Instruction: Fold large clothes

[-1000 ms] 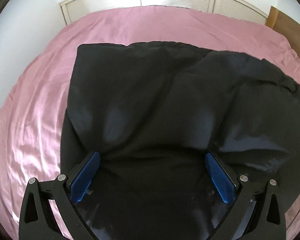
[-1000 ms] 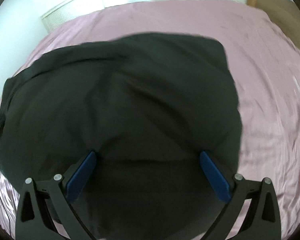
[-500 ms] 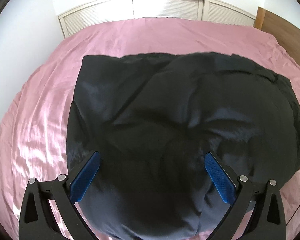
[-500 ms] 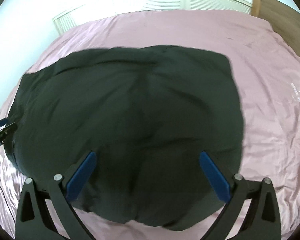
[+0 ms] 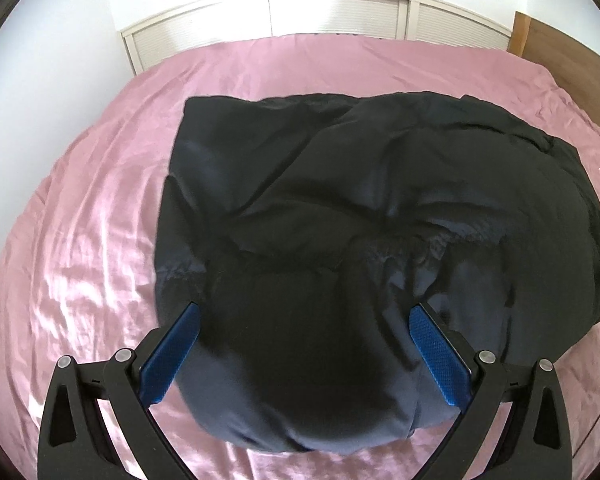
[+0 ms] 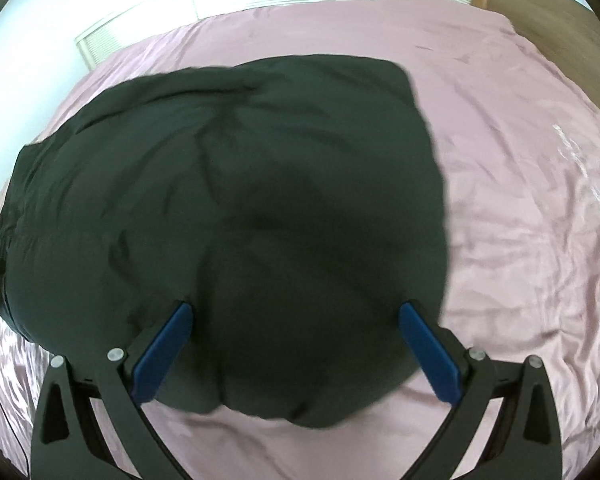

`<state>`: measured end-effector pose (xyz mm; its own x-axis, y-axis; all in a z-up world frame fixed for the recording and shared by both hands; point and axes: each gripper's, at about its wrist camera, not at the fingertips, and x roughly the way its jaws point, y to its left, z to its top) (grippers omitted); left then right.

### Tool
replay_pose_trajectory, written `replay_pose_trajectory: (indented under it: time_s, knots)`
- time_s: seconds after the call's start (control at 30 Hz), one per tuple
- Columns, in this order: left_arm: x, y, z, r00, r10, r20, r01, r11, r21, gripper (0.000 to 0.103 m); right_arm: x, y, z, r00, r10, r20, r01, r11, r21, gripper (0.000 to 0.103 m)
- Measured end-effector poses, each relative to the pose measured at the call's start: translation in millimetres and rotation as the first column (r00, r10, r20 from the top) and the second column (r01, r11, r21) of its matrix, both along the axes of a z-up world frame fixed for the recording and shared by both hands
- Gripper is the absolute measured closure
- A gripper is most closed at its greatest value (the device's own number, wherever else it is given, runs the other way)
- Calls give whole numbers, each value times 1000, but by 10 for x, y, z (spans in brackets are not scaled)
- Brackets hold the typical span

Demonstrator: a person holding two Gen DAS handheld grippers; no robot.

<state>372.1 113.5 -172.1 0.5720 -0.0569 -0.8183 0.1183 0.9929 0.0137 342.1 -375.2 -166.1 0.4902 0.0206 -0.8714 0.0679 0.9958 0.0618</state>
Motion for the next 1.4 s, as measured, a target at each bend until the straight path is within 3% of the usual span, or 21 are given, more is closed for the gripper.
replay_pose_trajectory:
  time_s: [0.33, 0.5, 0.6, 0.7, 0.77, 0.87, 0.93, 1.07, 1.17, 1.4]
  knots:
    - [-50, 240, 66, 1000, 13, -6, -12, 1000, 13, 1, -149, -784, 54, 987, -163, -5, 163, 981, 102, 0]
    - [24, 667, 142, 997, 83, 2, -82, 993, -85, 1, -137, -996, 52, 983, -186, -5, 184, 967, 175, 0]
    - [131, 1032, 169, 989, 150, -5, -149, 976, -157, 1, -107, -1100, 17, 982, -189, -18, 188, 956, 224, 0]
    - [283, 1284, 127, 988, 145, -45, -152, 958, -243, 1, -50, -1146, -64, 985, -169, -38, 173, 943, 286, 0]
    - [416, 1438, 39, 987, 129, -95, -155, 920, -361, 1, 18, -1196, -116, 986, -161, -38, 165, 934, 317, 0]
    - [668, 1632, -205, 980, 68, -185, -167, 784, -598, 1, 119, -1289, -186, 986, -162, -30, 158, 885, 438, 0]
    - [804, 1673, -354, 976, 23, -218, -167, 720, -673, 1, 211, -1360, -227, 985, -169, -28, 160, 846, 509, 0]
    - [1009, 1644, -512, 974, -25, -227, -158, 643, -750, 1, 444, -1443, -304, 988, -152, -25, 139, 810, 569, 0]
    - [1183, 1586, -586, 969, -65, -237, -147, 620, -771, 1, 679, -1471, -375, 992, -123, -36, 121, 808, 577, 0]
    - [1514, 1385, -826, 949, -130, -289, -143, 638, -757, 1, 1065, -1338, -673, 996, -20, -82, 68, 760, 646, 0]
